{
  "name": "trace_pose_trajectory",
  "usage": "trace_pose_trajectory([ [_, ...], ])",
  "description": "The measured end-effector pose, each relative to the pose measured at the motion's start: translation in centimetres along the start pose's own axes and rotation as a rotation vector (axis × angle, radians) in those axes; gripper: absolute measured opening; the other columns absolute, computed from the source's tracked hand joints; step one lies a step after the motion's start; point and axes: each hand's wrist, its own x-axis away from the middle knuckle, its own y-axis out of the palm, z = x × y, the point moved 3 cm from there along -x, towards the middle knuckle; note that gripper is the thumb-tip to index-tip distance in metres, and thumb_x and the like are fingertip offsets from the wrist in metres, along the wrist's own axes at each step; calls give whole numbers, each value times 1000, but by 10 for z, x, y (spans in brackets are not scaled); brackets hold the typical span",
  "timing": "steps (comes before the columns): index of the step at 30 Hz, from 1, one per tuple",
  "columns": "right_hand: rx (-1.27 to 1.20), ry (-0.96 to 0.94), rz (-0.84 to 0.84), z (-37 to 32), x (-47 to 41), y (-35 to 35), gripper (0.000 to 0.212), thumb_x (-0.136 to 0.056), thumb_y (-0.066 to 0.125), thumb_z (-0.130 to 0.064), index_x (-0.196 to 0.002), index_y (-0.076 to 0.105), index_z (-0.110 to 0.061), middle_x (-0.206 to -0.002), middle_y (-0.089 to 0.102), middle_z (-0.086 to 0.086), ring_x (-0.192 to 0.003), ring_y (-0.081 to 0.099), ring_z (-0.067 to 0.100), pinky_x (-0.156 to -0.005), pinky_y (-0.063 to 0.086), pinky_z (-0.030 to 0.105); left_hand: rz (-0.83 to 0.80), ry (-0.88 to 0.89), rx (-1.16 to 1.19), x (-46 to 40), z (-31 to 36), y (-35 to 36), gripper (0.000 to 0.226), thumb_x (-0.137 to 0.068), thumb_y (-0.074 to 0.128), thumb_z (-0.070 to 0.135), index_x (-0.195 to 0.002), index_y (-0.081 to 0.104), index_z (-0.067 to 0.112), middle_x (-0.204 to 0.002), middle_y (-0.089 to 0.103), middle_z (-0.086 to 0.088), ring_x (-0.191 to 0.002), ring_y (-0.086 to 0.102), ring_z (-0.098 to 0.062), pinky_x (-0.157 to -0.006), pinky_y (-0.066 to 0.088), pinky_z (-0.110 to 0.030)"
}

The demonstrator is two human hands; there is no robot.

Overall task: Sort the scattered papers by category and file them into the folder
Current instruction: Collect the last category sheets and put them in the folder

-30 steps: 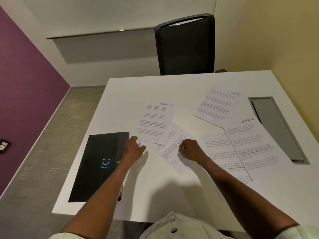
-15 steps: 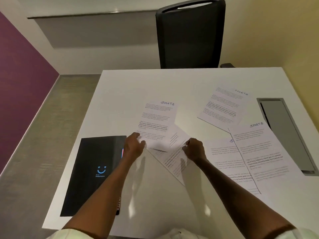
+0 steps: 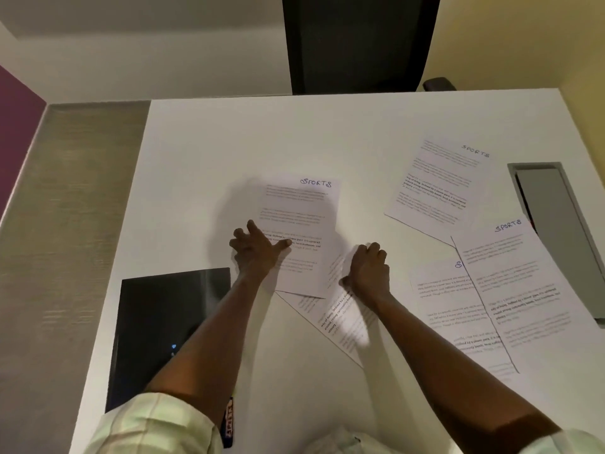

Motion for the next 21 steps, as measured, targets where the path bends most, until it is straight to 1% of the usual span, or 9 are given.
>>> trace_pose_trajectory([
  [2,64,-31,38,3,-2,5,83,-60,89,-43,-114,48,4,-108,51,19,-94,51,32,-65,48,40,34,40,-72,-1,-1,6,109,-72,75,64,-148,21,8,-133,32,-18,-120,38,-35,-92,48,-43],
  [3,74,-27,32,5,-4,6,87,-58,89,-45,-115,47,4,-104,53,18,-91,53,31,-64,47,40,46,56,-90,-2,-1,8,110,-70,78,63,-147,21,8,-131,33,-19,-117,41,-35,-89,50,-42],
  [5,60,14,-19,5,-9,4,91,-61,87,-48,-122,41,1,-103,55,13,-92,55,28,-70,46,40,12,30,-49,-6,0,7,111,-70,82,55,-147,19,5,-131,35,-20,-117,46,-37,-90,51,-43],
  [7,-23,31,-69,7,-15,1,87,-66,85,-43,-127,38,-3,-105,59,12,-95,57,28,-79,44,41,-51,-28,16,-8,-1,4,103,-72,85,45,-143,22,5,-131,41,-19,-118,50,-38,-91,50,-44],
  [10,-217,78,-131,18,-23,0,69,-72,82,-30,-126,45,-7,-102,67,10,-96,63,30,-82,47,40,-47,-20,67,-10,-9,-3,68,-80,80,34,-128,42,5,-122,59,-14,-107,62,-35,-78,50,-38],
  [12,-328,119,-139,26,-24,-4,37,-72,75,-18,-105,59,-10,-88,71,6,-84,67,28,-72,53,36,-30,35,148,-8,-15,-7,42,-88,70,27,-120,57,4,-119,67,-12,-103,66,-33,-75,50,-32],
  [14,-397,158,-124,34,-20,-10,10,-70,63,-10,-78,61,-15,-70,67,-1,-72,65,24,-61,49,31,24,46,265,-2,-22,-13,31,-92,64,21,-117,64,3,-117,69,-14,-102,67,-33,-78,54,-33],
  [17,-453,194,-50,47,-11,-20,3,-75,60,-8,-75,61,-11,-69,62,-3,-72,60,22,-57,39,28,159,44,427,14,-29,-27,26,-93,61,13,-115,64,1,-116,69,-18,-104,66,-37,-87,57,-43],
  [21,-573,238,80,68,-1,-42,8,-82,66,-14,-83,61,-8,-82,60,1,-77,55,22,-64,40,27,288,8,501,41,-37,-48,24,-96,58,6,-118,62,-1,-120,67,-19,-107,64,-37,-88,55,-43],
])
